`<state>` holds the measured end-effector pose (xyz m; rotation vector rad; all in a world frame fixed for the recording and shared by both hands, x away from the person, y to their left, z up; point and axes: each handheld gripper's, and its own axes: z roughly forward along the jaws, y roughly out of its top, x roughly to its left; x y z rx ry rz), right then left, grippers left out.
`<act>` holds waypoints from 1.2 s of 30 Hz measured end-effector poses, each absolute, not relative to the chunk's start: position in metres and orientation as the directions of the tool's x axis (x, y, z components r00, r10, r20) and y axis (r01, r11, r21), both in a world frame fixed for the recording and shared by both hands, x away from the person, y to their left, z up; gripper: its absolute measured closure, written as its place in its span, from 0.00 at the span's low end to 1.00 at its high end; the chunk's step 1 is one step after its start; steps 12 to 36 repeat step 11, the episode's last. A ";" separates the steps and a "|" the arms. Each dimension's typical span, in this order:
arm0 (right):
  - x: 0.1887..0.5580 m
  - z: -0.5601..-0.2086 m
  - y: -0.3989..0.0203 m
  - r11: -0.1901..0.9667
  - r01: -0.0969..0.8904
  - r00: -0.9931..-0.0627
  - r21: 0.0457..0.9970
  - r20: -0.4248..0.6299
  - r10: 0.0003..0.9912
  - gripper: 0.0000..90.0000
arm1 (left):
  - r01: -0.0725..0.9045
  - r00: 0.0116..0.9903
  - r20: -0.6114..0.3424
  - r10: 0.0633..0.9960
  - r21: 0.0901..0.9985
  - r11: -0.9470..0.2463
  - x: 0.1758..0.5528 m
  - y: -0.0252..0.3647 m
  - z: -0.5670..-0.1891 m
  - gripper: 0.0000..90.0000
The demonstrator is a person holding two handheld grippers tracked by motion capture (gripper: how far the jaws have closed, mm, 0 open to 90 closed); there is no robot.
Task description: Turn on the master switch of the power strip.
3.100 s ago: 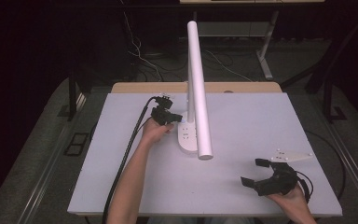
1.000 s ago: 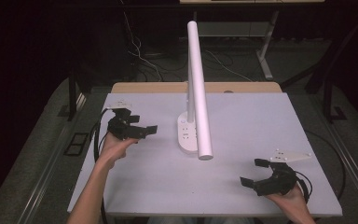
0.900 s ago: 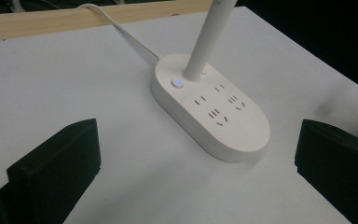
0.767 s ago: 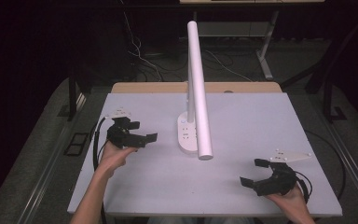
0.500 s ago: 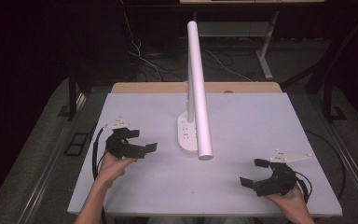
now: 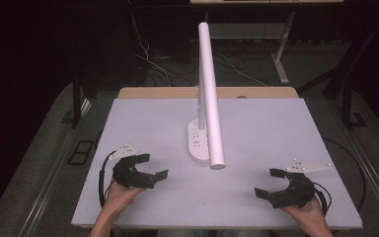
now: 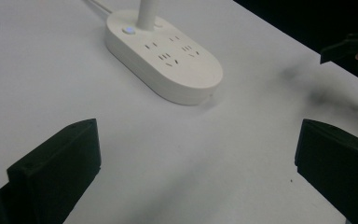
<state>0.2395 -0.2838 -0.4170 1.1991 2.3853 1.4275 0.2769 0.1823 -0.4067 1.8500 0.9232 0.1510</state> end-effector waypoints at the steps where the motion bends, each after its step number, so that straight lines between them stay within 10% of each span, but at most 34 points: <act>1: 0.239 -0.417 -0.284 0.245 0.567 -0.682 0.787 0.280 0.676 0.00 | 0.528 0.697 -0.298 0.652 0.829 -0.185 0.275 0.182 -0.409 0.00; 36: 0.237 -0.419 -0.284 0.240 0.570 -0.675 0.786 0.281 0.682 0.00 | 0.531 0.715 -0.292 0.636 0.818 -0.220 0.270 0.176 -0.423 0.00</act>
